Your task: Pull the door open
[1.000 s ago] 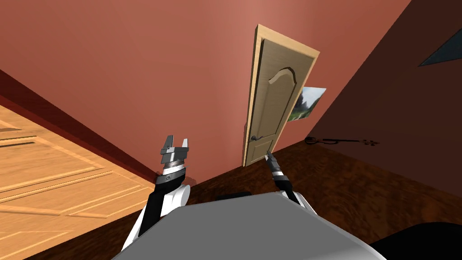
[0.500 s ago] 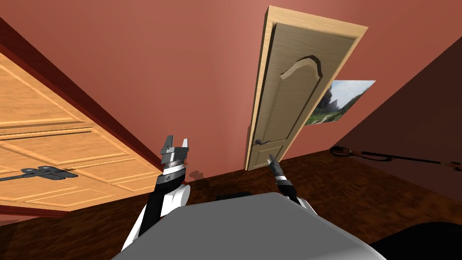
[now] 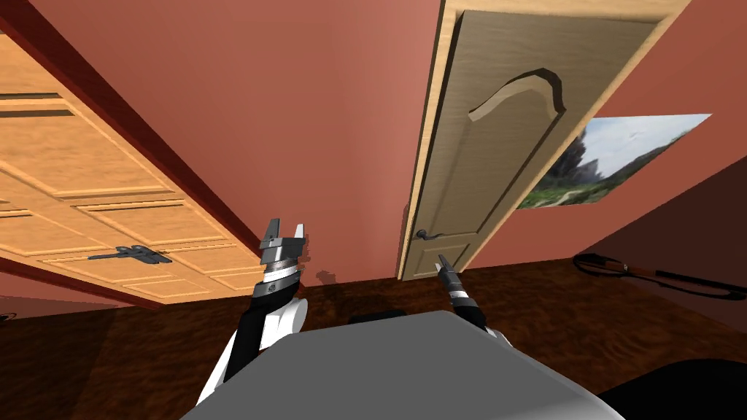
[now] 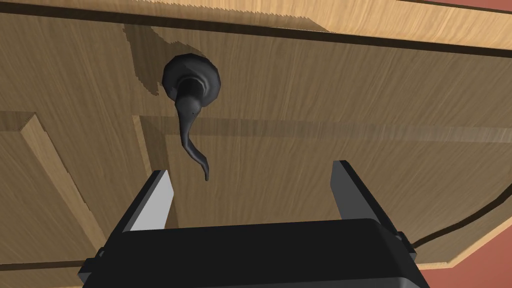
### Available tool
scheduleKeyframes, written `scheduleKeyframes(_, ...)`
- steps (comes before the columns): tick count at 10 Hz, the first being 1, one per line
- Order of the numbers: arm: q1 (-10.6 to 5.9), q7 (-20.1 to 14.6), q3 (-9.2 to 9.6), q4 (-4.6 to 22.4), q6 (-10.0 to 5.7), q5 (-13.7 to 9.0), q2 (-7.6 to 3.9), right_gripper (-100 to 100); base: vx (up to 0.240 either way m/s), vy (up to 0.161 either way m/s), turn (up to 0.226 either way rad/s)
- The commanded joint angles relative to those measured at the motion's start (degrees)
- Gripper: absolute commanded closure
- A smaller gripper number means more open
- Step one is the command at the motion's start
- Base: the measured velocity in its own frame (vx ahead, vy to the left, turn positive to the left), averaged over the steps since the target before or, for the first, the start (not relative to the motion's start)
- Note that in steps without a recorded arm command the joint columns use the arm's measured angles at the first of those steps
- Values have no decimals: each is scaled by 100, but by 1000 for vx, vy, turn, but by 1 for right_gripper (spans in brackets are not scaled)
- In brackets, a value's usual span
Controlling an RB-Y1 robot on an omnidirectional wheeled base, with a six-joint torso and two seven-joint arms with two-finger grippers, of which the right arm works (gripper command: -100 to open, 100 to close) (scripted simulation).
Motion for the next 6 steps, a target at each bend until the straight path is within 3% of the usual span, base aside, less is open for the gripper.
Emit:
scheduleKeyframes(1,10,-115,-89,199,-98,74,-2,-100,48,-194,265)
scheduleKeyframes(6,5,-413,-337,767,-340,281,-5,-100,49,-206,243)
